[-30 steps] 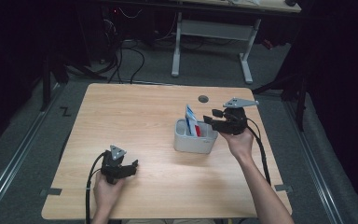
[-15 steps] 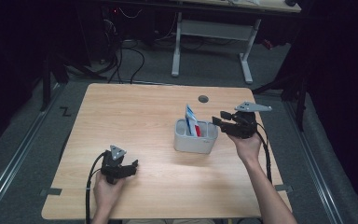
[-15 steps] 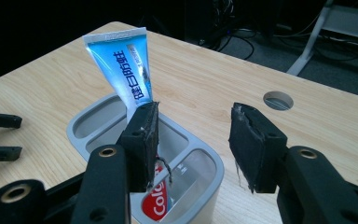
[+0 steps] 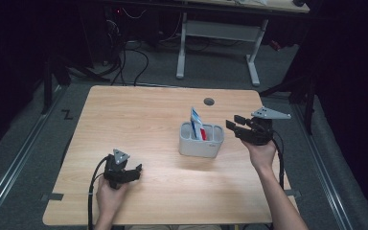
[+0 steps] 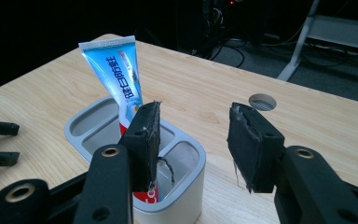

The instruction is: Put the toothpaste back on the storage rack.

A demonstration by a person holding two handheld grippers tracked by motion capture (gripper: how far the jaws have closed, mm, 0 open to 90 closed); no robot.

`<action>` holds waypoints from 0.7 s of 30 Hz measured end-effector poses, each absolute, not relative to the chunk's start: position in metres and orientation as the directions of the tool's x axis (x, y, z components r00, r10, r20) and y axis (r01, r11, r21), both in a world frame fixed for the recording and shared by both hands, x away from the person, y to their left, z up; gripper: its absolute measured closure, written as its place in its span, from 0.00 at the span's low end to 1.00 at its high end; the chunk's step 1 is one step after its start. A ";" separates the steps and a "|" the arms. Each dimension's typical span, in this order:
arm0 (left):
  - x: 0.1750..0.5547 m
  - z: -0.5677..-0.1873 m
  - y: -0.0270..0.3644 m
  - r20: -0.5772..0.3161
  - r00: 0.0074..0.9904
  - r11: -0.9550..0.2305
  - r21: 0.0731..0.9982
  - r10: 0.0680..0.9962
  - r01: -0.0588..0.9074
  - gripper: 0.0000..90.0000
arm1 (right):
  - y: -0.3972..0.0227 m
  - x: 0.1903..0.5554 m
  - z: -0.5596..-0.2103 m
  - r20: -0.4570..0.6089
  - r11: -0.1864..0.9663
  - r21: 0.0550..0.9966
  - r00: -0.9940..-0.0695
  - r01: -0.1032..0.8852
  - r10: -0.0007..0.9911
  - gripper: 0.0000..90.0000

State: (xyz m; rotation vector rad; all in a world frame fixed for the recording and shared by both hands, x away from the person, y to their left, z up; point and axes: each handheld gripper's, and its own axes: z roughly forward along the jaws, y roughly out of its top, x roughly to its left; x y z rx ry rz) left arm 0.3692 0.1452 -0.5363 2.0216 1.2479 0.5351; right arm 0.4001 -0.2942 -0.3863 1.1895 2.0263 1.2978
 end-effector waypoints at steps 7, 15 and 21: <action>0.369 -0.536 0.145 -0.012 0.453 -0.298 0.737 0.892 0.606 0.26 | -0.301 0.392 -0.385 0.087 0.164 0.895 -0.525 0.414 0.847 0.60; 0.369 -0.536 0.145 -0.012 0.453 -0.298 0.737 0.892 0.607 0.26 | -0.313 0.383 -0.387 0.110 0.136 0.896 -0.509 0.422 0.854 0.60; 0.369 -0.536 0.145 -0.012 0.453 -0.298 0.737 0.892 0.607 0.26 | -0.322 0.380 -0.388 0.124 0.122 0.895 -0.501 0.430 0.857 0.60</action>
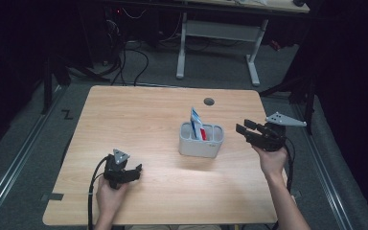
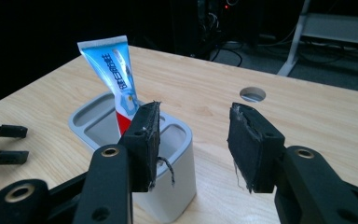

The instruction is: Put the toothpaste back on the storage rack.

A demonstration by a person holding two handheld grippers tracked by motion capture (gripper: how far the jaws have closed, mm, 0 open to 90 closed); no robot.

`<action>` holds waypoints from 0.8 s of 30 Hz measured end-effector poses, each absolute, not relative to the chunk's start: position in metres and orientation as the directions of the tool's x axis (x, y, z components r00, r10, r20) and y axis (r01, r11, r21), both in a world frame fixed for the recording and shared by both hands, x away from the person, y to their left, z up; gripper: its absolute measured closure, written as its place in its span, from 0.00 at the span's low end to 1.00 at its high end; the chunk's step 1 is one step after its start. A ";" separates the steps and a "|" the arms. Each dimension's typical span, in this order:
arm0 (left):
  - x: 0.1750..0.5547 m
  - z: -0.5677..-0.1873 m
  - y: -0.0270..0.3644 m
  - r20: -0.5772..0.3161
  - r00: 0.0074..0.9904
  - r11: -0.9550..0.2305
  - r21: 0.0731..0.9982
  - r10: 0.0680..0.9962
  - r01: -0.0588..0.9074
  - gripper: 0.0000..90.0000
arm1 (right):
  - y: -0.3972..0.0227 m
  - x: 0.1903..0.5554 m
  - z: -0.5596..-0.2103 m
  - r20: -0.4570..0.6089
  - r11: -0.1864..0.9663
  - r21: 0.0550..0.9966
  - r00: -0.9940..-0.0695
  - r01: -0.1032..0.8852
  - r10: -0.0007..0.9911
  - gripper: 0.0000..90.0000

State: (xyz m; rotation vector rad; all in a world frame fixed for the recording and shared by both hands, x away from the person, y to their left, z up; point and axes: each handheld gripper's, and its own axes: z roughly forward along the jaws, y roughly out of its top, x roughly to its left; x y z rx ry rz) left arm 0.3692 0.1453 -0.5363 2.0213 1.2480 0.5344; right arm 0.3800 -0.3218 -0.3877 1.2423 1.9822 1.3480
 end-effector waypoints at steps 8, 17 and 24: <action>0.369 -0.536 0.145 -0.013 0.453 -0.298 0.737 0.891 0.607 0.26 | -0.328 0.374 -0.395 0.120 0.133 0.882 -0.489 0.452 0.864 0.59; 0.369 -0.536 0.145 -0.013 0.453 -0.298 0.737 0.891 0.607 0.26 | -0.338 0.366 -0.403 0.149 0.106 0.880 -0.479 0.464 0.865 0.59; 0.369 -0.536 0.145 -0.013 0.453 -0.298 0.737 0.891 0.607 0.26 | -0.342 0.360 -0.411 0.161 0.096 0.875 -0.471 0.475 0.867 0.59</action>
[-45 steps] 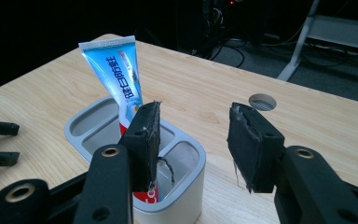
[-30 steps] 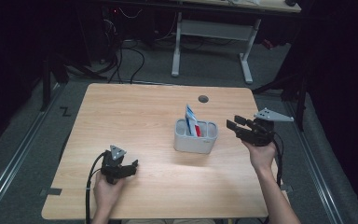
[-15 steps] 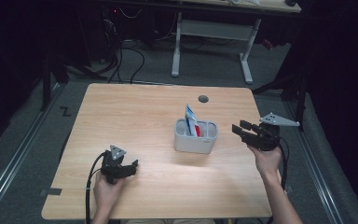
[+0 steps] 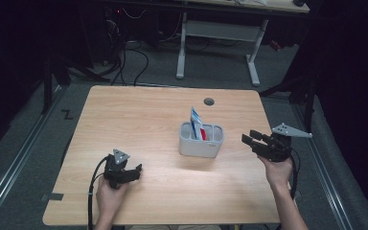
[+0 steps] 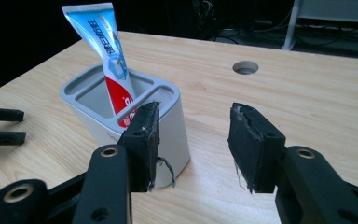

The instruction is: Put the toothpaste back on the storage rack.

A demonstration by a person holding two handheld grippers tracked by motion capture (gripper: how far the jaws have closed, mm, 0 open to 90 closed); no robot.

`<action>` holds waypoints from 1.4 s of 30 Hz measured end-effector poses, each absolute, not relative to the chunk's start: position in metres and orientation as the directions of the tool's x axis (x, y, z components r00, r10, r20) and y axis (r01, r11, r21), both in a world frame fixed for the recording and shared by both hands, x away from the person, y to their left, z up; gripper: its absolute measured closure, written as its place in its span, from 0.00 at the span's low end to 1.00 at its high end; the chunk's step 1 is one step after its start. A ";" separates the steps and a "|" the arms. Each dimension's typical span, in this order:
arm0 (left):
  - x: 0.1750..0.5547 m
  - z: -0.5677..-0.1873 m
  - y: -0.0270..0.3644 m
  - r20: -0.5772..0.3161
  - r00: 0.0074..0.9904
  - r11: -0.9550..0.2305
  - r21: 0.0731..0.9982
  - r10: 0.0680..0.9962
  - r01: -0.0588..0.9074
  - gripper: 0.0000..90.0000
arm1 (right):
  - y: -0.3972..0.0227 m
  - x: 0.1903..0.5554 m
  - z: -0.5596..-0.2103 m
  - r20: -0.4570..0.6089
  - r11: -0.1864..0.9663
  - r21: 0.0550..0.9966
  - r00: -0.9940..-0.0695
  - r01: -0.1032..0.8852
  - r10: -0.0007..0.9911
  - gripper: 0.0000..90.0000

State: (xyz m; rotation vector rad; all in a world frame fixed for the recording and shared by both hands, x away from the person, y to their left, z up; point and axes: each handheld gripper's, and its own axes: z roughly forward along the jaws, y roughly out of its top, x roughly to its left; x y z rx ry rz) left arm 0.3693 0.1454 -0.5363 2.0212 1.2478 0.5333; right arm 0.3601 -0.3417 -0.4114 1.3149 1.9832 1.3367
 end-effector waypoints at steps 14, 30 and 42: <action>0.369 -0.536 0.145 -0.013 0.453 -0.298 0.737 0.892 0.607 0.26 | -0.345 0.350 -0.426 0.160 0.100 0.865 -0.458 0.492 0.874 0.59; 0.369 -0.536 0.145 -0.013 0.453 -0.297 0.737 0.892 0.607 0.26 | -0.347 0.346 -0.451 0.202 0.059 0.851 -0.429 0.522 0.880 0.59; 0.369 -0.536 0.145 -0.013 0.453 -0.298 0.737 0.892 0.607 0.26 | -0.350 0.341 -0.467 0.231 0.029 0.839 -0.403 0.544 0.886 0.59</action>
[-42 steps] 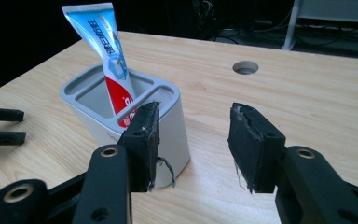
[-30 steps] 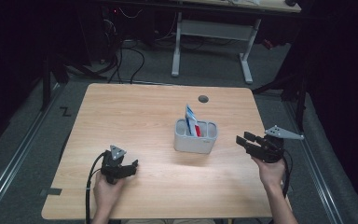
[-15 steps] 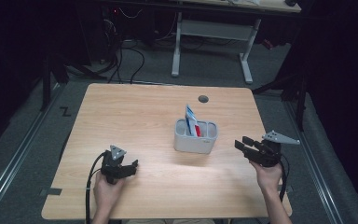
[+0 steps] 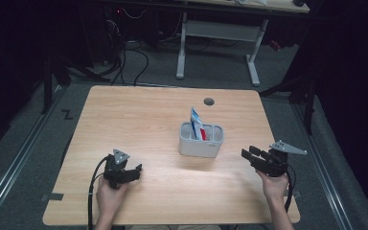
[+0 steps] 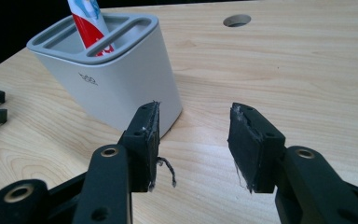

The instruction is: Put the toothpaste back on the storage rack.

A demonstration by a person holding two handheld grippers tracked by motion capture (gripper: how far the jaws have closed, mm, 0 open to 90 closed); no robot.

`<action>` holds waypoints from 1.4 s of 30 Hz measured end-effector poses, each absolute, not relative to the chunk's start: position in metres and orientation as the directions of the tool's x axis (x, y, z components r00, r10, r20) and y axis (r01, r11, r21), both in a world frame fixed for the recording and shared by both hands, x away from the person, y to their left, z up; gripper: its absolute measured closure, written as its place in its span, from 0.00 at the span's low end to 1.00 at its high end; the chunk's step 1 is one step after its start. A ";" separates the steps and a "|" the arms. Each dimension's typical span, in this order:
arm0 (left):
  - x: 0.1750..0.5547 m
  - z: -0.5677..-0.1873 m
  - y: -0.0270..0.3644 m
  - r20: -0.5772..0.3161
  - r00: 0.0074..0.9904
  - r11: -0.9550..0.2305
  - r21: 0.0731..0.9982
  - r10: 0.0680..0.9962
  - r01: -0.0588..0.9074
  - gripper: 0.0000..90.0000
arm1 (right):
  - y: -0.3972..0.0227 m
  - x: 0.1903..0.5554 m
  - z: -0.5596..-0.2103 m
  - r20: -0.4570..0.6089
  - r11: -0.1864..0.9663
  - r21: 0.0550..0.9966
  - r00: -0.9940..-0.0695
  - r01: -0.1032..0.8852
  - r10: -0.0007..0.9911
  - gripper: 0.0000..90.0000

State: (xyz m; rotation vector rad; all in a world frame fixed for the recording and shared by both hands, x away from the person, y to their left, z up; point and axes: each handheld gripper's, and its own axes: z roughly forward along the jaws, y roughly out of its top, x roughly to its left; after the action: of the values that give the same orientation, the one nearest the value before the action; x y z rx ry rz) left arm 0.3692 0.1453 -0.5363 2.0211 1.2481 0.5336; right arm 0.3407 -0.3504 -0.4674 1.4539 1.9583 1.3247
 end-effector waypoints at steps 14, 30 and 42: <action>0.369 -0.536 0.145 -0.012 0.453 -0.298 0.737 0.892 0.607 0.26 | -0.344 0.342 -0.488 0.229 0.049 0.812 -0.395 0.581 0.890 0.59; 0.369 -0.536 0.145 -0.012 0.453 -0.298 0.737 0.891 0.607 0.26 | -0.331 0.351 -0.509 0.194 0.097 0.789 -0.396 0.607 0.897 0.57; 0.369 -0.536 0.145 -0.012 0.453 -0.298 0.737 0.891 0.607 0.26 | -0.322 0.355 -0.521 0.141 0.146 0.767 -0.385 0.625 0.912 0.55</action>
State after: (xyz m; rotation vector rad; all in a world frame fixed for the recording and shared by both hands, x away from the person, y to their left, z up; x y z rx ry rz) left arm 0.3692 0.1454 -0.5363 2.0217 1.2479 0.5338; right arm 0.3551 -0.3220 -0.5206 1.4762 2.0718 1.1048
